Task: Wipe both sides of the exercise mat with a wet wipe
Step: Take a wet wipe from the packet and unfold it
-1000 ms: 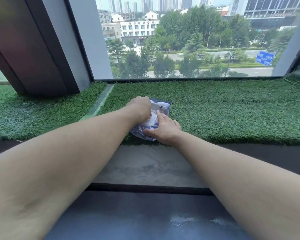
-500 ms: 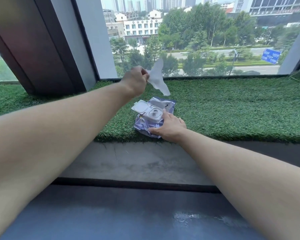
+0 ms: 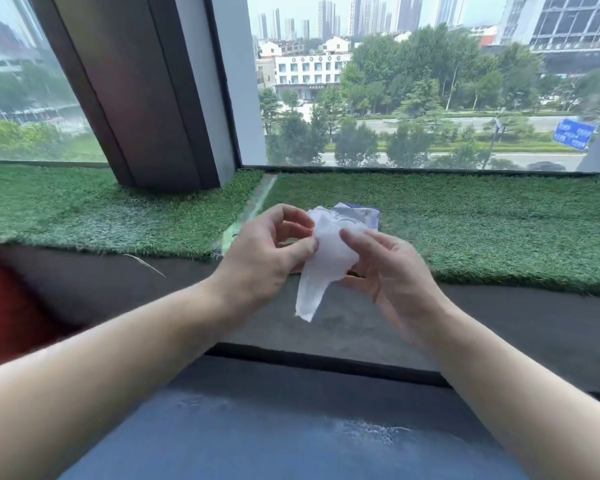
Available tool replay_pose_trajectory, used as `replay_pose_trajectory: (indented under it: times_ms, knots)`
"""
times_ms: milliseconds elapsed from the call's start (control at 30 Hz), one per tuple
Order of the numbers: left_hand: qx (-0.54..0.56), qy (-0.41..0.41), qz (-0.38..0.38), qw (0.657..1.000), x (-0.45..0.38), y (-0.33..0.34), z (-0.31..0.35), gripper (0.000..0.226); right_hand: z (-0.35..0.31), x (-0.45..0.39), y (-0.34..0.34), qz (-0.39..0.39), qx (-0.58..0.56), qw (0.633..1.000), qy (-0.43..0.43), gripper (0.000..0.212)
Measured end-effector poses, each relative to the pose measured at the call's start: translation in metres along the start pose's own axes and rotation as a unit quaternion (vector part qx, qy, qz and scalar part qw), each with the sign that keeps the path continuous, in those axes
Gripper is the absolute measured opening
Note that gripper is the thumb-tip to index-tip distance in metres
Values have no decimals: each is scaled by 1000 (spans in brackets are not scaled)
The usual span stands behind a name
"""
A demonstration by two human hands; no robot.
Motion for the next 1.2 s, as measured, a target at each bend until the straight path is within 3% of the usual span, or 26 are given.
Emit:
replay_pose_trajectory:
  times_ms: [133, 333, 367, 467, 533, 733, 867, 967, 1100, 1200]
  knots:
    - [64, 6, -9, 998, 54, 0, 34, 34, 2, 53, 24, 20, 15, 1000, -2, 24]
    - [94, -49, -40, 994, 98, -7, 69, 65, -20, 108, 45, 20, 73, 997, -4, 14]
    - [99, -64, -57, 991, 104, -6, 73, 64, -24, 115, 47, 26, 77, 997, -4, 13]
    - [102, -94, -117, 983, 113, -5, 78, 33, -32, 132, 49, 31, 86, 996, -9, 17]
    - [128, -89, -122, 980, 114, -8, 78, 32, -35, 141, 49, 35, 78, 996, -3, 26]
    - [264, -38, 22, 964, 115, -15, 66, 33, -27, 156, 35, 99, 2, 995, 22, 25]
    - [202, 47, 68, 976, 128, -10, 72, 9, -14, 160, 34, 96, -33, 994, 33, 23]
    - [180, 57, 99, 977, 134, -7, 72, 9, -12, 164, 32, 92, -82, 992, 36, 15]
    - [221, -4, 6, 975, 141, 15, 66, 60, -10, 169, 40, 41, -72, 996, 22, 12]
    - [169, -7, -3, 986, 142, 23, 63, 57, -9, 172, 48, 7, -75, 997, 0, 7]
Point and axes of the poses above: each hand's wrist, its own x-axis away from the middle knuckle, its own y-axis out of the palm, z = x × y, the point moved 4 cm from there along -x, towards the middle knuckle, and after that the axes turned 14 degrees about y, right-handed, at the moved point
